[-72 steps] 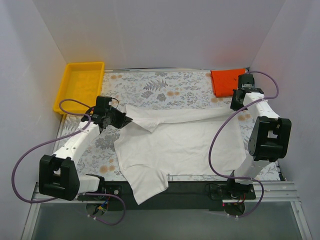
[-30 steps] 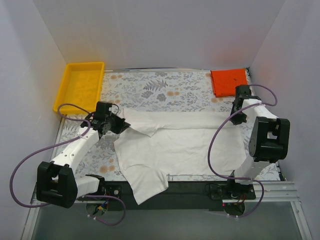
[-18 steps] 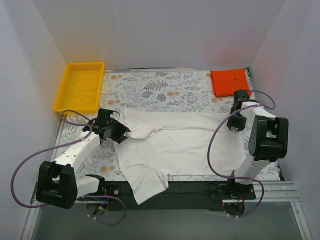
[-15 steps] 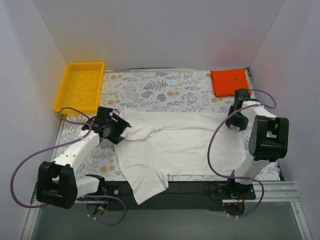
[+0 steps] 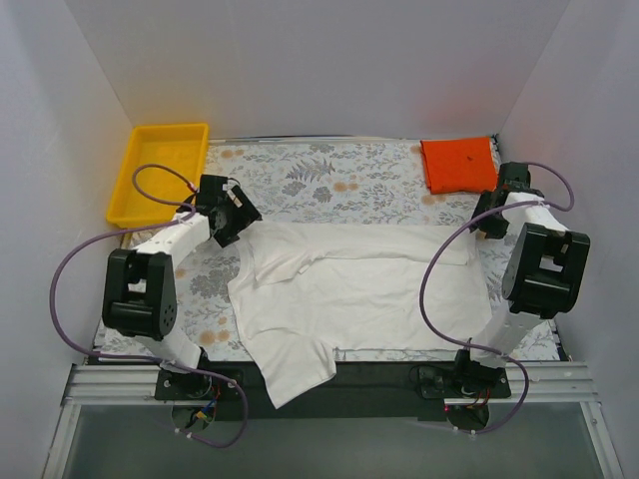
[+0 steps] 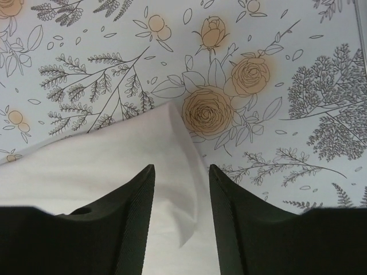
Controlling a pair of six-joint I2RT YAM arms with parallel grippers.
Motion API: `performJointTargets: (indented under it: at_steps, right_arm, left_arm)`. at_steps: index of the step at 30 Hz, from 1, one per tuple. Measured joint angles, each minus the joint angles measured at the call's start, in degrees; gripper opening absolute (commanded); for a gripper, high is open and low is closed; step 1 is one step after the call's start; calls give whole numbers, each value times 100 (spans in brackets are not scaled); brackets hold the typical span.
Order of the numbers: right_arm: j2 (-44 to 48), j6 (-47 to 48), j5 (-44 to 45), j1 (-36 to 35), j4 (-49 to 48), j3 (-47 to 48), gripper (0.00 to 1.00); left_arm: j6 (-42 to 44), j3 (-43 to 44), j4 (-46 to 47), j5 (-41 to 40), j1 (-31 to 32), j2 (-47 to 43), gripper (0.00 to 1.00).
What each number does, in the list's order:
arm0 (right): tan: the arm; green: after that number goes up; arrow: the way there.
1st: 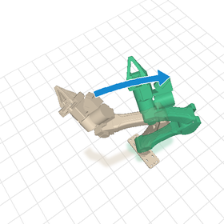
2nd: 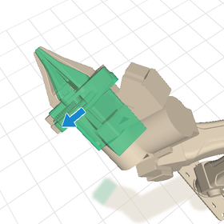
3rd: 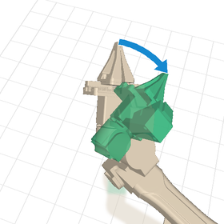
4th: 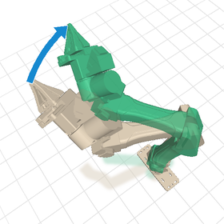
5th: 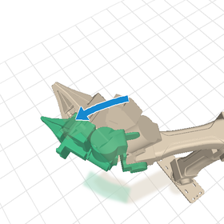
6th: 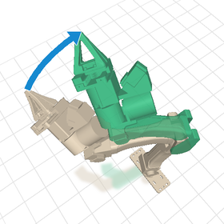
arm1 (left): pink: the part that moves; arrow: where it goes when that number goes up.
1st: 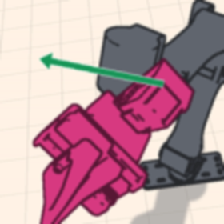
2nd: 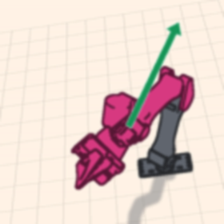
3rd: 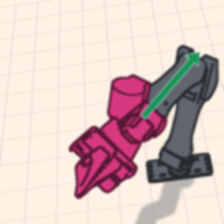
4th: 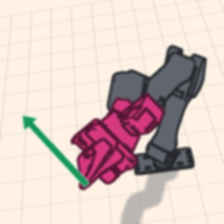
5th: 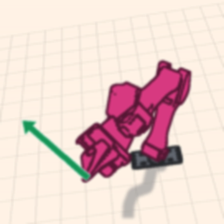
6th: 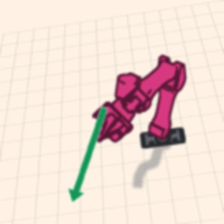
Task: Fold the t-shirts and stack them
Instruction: Fold the tshirt
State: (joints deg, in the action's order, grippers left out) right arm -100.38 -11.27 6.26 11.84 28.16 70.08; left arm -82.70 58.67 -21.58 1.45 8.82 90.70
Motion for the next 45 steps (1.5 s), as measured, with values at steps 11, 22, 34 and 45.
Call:
performJointTargets:
  at_steps: [11, 22, 34, 45]
  right_arm:
    - [-516, 374, -955, 192, -380, 37, 35]
    - [-632, 544, -1161, 192, -442, 55, 25]
    - [-822, 669, -1064, 203, -450, 153, 19]
    - [-1047, 669, -776, 321, -459, 452, 22]
  left_arm:
    - [944, 791, 308, 501, -9, 1366, 64]
    - [1259, 953, 402, 546, -9, 1753, 52]
    - [1502, 1314, 446, 372, -118, 2170, 0]
    - [1670, 1307, 520, 155, -337, 2175, 0]
